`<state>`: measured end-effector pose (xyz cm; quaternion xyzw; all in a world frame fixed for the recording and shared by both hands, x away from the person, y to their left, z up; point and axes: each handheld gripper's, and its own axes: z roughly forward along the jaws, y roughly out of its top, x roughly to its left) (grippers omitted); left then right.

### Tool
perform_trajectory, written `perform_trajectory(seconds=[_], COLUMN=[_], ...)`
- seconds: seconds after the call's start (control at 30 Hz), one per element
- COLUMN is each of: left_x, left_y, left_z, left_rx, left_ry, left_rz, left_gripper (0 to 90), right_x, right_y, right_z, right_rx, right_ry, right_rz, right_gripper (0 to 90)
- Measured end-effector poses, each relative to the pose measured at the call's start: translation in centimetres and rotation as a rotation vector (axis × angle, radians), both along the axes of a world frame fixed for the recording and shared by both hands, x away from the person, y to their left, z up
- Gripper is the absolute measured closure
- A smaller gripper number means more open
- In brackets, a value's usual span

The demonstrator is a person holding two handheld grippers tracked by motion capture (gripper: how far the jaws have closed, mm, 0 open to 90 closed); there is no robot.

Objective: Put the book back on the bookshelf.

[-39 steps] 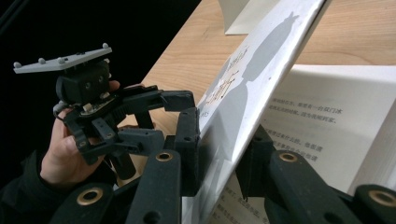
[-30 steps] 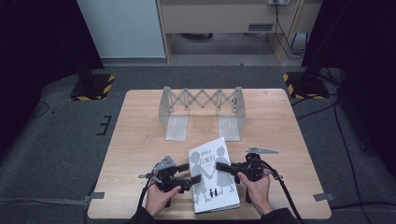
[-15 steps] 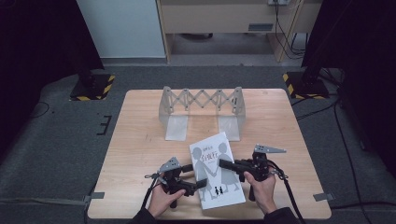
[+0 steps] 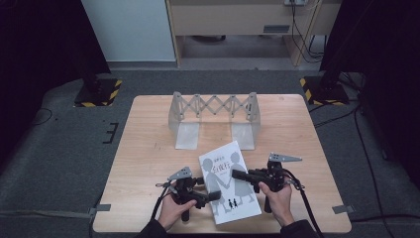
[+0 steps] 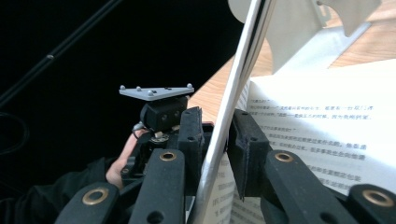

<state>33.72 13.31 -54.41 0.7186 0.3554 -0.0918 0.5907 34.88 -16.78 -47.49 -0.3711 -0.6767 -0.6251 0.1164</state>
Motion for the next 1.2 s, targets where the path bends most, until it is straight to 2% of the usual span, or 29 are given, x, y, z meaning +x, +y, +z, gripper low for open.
perform_trajectory(seconds=[0.17,0.23,0.3,0.47,0.6,0.67,0.77,0.87,0.9,0.93,0.97,1.0,1.03,1.1,1.2], left_x=[0.3,0.4,0.4,0.3,0.3,0.2,0.2,0.2,0.2,0.1,0.1,0.0,0.0,0.0,0.0], left_y=[-0.2,-0.2,-0.2,-0.2,-0.3,-0.3,-0.3,-0.4,-0.4,-0.4,-0.5,-0.6,-0.6,-0.5,-0.6], left_z=[-0.4,-0.5,-0.6,-0.6,-0.6,-0.6,-0.6,-0.6,-0.6,-0.6,-0.5,-0.5,-0.4,-0.4,-0.4], left_rx=[0.028,0.04,0.043,0.047,0.048,0.044,0.043,0.041,0.041,0.049,0.063,0.074,0.077,0.079,0.084], left_ry=[0.101,0.132,0.144,0.141,0.143,0.146,0.146,0.148,0.148,0.144,0.139,0.135,0.134,0.135,0.132], left_rz=[-0.022,-0.026,-0.025,-0.02,-0.013,-0.002,-0.001,0.008,0.008,0.011,0.018,0.023,0.025,0.029,0.031], left_gripper=[0.8,0.8,1.1,1.6,1.9,2.0,2.1,2.6,2.9,4.1,4.1,6.7,7.1,8.6,8.9], right_x=[0.3,0.4,0.6,0.7,0.7,0.6,0.6,0.5,0.5,0.4,0.4,0.2,0.2,0.3,0.3], right_y=[-0.2,-0.3,-0.3,-0.4,-0.6,-0.8,-0.9,-1.0,-1.0,-1.2,-1.2,-1.0,-0.8,-0.5,-0.5], right_z=[-0.7,-0.9,-1.2,-1.5,-1.7,-1.9,-2.1,-2.0,-2.0,-2.1,-2.1,-2.5,-2.9,-3.3,-3.4], right_rx=[-0.085,-0.116,-0.132,-0.137,-0.152,-0.18,-0.175,-0.217,-0.217,-0.256,-0.256,-0.338,-0.365,-0.385,-0.387], right_ry=[0.013,0.011,0.016,0.017,-0.013,-0.061,-0.059,-0.102,-0.102,-0.12,-0.12,-0.103,-0.113,-0.092,-0.076], right_rz=[-0.014,-0.023,-0.029,-0.032,-0.048,-0.092,-0.105,-0.152,-0.152,-0.183,-0.183,-0.203,-0.211,-0.212,-0.221], right_gripper=[74.9,74.4,74.1,73.0,67.2,59.3,57.5,52.2,52.2,52.8,52.8,47.1,46.3,44.2,43.9])
